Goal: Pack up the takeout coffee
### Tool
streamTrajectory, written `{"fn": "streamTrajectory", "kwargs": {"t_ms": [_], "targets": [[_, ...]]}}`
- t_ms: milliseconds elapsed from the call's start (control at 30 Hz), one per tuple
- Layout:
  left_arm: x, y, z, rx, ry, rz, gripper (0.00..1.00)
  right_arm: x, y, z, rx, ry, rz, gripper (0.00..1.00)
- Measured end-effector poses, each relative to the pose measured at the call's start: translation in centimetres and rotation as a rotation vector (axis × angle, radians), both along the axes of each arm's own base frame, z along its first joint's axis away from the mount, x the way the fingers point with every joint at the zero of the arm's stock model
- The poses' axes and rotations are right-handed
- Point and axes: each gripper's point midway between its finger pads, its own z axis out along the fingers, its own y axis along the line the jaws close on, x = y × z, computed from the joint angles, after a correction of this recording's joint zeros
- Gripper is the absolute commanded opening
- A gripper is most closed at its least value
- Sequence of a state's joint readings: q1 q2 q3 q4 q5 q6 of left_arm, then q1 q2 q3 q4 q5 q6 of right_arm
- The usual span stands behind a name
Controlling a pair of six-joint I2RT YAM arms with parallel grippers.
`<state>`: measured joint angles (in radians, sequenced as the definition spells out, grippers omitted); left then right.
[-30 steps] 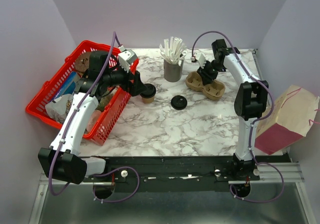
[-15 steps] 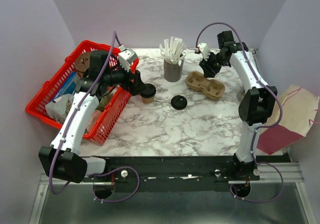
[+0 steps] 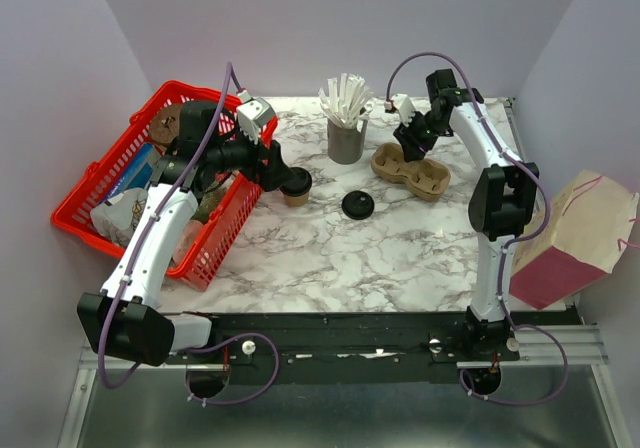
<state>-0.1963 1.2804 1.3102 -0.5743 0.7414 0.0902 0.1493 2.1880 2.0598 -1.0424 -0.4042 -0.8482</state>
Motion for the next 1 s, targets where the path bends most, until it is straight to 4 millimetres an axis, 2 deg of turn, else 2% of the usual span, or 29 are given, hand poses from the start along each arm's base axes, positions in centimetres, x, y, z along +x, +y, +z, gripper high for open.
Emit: {"fn": "streamTrajectory", "kwargs": {"t_ms": [167,1000], "targets": [[0.0,0.0,0.0,0.0,0.0,0.0,0.99,0.1,-0.2,-0.4,-0.014,0.004,-0.004,0.62],[0.2,0.0,-0.4,0.002,0.011,0.001,0.99,-0.4,-0.7,-2.0,-0.043,0.044,-0.004,0.6]]}}
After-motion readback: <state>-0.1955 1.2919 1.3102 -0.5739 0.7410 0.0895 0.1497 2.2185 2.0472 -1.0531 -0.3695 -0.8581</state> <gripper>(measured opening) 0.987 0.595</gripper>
